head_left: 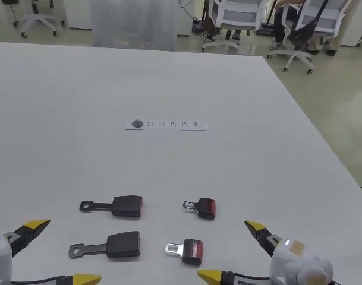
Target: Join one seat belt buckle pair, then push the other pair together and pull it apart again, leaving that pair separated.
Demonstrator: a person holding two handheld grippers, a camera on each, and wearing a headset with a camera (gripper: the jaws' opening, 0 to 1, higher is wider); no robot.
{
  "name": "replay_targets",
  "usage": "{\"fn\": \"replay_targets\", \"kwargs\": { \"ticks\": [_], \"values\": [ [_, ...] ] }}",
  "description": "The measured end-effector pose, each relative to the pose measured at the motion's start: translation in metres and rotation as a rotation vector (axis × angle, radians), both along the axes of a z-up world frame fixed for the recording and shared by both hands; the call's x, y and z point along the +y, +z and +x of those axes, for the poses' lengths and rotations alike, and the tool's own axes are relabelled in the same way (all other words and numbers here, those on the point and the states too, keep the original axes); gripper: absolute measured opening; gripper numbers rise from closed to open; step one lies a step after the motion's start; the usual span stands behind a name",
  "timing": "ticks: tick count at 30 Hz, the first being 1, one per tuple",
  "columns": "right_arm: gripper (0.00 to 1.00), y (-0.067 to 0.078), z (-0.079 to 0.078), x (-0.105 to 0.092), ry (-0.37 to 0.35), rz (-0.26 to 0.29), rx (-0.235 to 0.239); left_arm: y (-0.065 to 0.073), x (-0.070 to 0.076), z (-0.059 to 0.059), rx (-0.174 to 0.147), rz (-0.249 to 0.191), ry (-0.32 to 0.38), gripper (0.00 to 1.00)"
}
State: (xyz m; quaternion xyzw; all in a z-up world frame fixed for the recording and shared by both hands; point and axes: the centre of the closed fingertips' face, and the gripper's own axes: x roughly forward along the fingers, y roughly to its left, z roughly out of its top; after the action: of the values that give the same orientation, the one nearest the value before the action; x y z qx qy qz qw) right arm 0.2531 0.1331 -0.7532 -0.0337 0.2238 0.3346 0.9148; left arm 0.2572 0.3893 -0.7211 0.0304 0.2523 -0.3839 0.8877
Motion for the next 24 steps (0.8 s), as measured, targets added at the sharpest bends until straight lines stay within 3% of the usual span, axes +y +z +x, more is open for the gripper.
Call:
{"fn": "replay_targets", "kwargs": {
  "ticks": [11, 20, 22, 24],
  "values": [
    [1.00, -0.002, 0.002, 0.007, 0.031, -0.017, 0.007, -0.004, 0.000, 0.000, 0.008, 0.002, -0.004, 1.00],
    [1.00, -0.013, -0.001, 0.009, 0.093, -0.046, 0.040, -0.011, -0.012, 0.000, 0.015, 0.023, -0.078, 1.00],
    [1.00, -0.018, -0.001, 0.008, 0.115, -0.080, 0.048, -0.010, -0.015, 0.002, 0.020, 0.007, -0.088, 1.00],
    [1.00, -0.018, 0.000, 0.009, 0.124, -0.077, 0.049, -0.011, -0.017, 0.003, 0.003, 0.031, -0.116, 1.00]
  ]
}}
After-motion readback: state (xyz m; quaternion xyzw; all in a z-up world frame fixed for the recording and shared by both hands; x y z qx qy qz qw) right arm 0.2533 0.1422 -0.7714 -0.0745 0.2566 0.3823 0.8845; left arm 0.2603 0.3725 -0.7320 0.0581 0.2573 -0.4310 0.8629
